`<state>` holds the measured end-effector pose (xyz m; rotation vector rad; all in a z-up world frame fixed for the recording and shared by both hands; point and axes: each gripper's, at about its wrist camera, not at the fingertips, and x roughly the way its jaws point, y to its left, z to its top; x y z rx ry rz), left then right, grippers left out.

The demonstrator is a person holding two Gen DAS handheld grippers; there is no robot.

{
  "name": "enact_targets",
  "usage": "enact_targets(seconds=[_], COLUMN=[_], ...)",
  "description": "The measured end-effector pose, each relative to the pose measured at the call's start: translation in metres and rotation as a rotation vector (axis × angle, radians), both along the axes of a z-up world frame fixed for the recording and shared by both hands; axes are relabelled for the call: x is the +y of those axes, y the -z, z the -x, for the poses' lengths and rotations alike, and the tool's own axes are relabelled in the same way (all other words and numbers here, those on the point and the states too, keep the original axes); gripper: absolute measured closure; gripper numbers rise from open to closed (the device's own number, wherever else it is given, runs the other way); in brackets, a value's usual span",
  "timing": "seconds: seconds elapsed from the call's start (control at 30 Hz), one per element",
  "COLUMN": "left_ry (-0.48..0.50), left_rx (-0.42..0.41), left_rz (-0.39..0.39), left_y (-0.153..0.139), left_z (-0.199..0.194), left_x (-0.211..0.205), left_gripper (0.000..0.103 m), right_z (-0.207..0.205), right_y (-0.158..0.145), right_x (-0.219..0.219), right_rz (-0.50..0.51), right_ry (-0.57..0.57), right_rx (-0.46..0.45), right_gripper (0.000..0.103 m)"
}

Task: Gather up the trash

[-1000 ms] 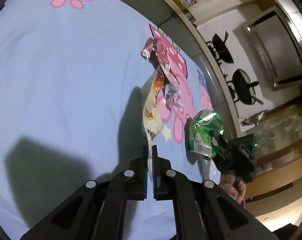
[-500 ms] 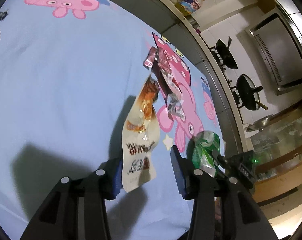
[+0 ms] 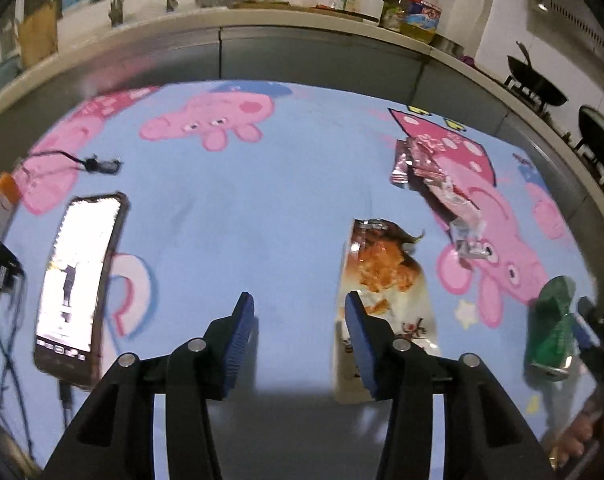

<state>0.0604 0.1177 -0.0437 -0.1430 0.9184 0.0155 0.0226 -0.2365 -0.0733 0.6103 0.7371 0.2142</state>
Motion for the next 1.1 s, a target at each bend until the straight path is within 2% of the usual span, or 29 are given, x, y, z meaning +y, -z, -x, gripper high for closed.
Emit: enact_targets(seconds=[0.27,0.47,0.7,0.87,1.1], left_ry=[-0.031,-0.051,-0.056,-0.060,0.016], left_rx=[-0.006,-0.017,-0.034,-0.047,-0.150], left_rz=[-0.067,-0.122,-0.174,-0.179,-0.189], left_y=[0.000,0.001,-0.001,-0.004,-0.023], left_z=[0.007,0.014,0.020,0.026,0.044], left_x=[0.004,0.004,0.002,-0.001,-0.030], left_gripper=[0.056,0.056,0.055,0.055,0.055], right_z=[0.020,0.029,0.034,0.037,0.045], right_y=[-0.016,-0.021,-0.024,-0.025,-0.034], right_x=[0.025,0.041,0.050,0.049,0.043], right_rz=[0.174,0.235,0.259,0.262,0.244], right_ry=[-0.020,-0.040,-0.059,-0.055,-0.040], right_rx=[-0.085,-0.125,-0.148,-0.152,-0.165], right_gripper=[0.039,0.039,0.039,0.039,0.039])
